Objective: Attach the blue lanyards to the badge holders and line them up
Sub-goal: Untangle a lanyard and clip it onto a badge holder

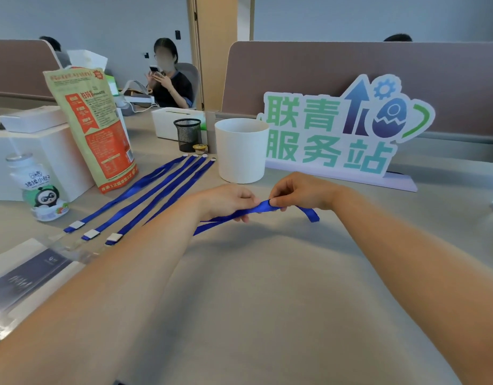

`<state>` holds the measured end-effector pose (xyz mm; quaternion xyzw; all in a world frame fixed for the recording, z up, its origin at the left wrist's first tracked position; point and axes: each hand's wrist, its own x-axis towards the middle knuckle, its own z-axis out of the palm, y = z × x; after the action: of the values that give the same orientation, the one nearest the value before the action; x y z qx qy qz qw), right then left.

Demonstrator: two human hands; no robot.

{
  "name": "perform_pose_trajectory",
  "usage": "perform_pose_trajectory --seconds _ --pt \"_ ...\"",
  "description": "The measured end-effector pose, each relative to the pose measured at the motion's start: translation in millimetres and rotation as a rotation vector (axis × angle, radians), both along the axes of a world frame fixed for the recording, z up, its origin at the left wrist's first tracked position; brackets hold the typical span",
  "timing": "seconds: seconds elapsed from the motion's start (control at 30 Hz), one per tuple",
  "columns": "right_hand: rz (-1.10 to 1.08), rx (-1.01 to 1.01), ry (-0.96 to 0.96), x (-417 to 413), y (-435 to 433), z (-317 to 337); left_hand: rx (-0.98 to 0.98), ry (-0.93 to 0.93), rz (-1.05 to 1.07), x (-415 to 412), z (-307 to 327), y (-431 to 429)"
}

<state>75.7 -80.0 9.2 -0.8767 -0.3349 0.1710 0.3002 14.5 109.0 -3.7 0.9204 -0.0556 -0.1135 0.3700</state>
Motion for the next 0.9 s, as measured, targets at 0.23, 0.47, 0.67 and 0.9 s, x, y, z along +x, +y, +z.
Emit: perform_pose_trajectory --seconds 0.23,0.47,0.67,0.9 --pt "-0.035 -0.012 0.024 5.2 -12.2 -2.6 -0.019 -0.054 0.034 6.1 0.0 7.9" --pt "-0.102 0.063 0.078 6.0 -14.9 -1.1 -0.145 -0.080 0.107 0.1 6.2 24.8" --pt "-0.141 0.016 0.125 7.6 -24.8 -5.6 -0.044 -0.127 0.191 6.8 -2.3 33.7" --pt "-0.297 0.226 0.167 21.6 -31.1 -18.1 0.028 -0.062 0.263 8.7 -5.7 49.4"
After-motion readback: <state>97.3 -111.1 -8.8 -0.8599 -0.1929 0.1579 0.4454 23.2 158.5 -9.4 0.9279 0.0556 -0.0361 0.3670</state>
